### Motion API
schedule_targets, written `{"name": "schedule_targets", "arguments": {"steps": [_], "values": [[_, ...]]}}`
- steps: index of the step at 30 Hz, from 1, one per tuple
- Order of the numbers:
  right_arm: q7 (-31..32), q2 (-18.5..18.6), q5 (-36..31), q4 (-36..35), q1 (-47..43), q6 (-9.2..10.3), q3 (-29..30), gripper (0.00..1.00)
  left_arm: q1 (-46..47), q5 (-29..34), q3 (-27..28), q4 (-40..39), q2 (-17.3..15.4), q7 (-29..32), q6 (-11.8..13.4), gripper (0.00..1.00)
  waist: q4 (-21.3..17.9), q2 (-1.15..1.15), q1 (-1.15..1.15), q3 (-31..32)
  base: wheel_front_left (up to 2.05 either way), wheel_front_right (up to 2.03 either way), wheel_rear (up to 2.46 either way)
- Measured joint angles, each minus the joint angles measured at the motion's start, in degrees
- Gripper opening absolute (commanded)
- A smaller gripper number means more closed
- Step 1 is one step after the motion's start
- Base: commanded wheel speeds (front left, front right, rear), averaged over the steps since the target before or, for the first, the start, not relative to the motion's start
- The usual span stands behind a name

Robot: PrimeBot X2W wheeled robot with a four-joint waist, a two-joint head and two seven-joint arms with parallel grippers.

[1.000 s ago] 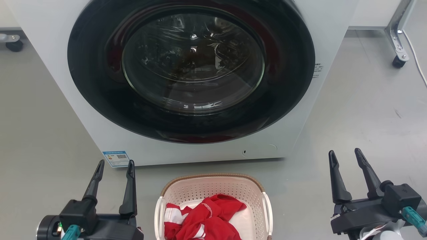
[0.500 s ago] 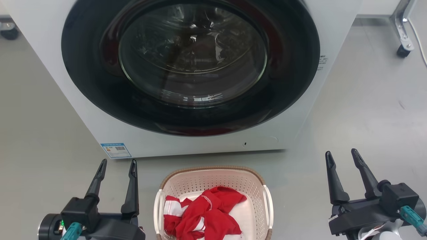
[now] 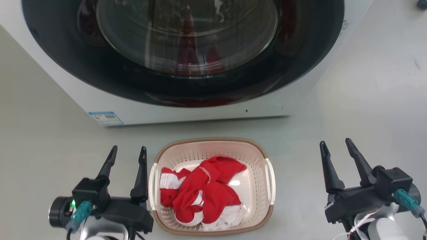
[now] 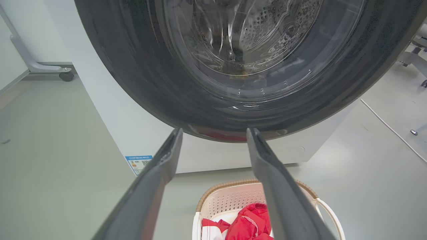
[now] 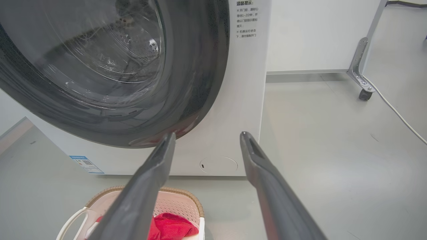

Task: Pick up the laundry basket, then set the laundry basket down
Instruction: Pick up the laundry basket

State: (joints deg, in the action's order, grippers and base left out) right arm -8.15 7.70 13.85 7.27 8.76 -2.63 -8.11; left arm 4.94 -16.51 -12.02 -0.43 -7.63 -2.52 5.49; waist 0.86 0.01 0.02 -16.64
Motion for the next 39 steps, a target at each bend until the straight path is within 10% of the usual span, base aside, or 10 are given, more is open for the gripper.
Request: {"name": "schedule_targets", "arguments": {"steps": [39], "values": [[3.36, -1.87, -0.08, 18.84, 23.64, -2.92, -6.22, 1.00, 26.91, -3.71, 0.80, 33.96, 1.30, 5.42, -5.58, 1.00, -0.64, 0.01, -0.01, -30.08, 0.00, 0.00, 0.00]]}}
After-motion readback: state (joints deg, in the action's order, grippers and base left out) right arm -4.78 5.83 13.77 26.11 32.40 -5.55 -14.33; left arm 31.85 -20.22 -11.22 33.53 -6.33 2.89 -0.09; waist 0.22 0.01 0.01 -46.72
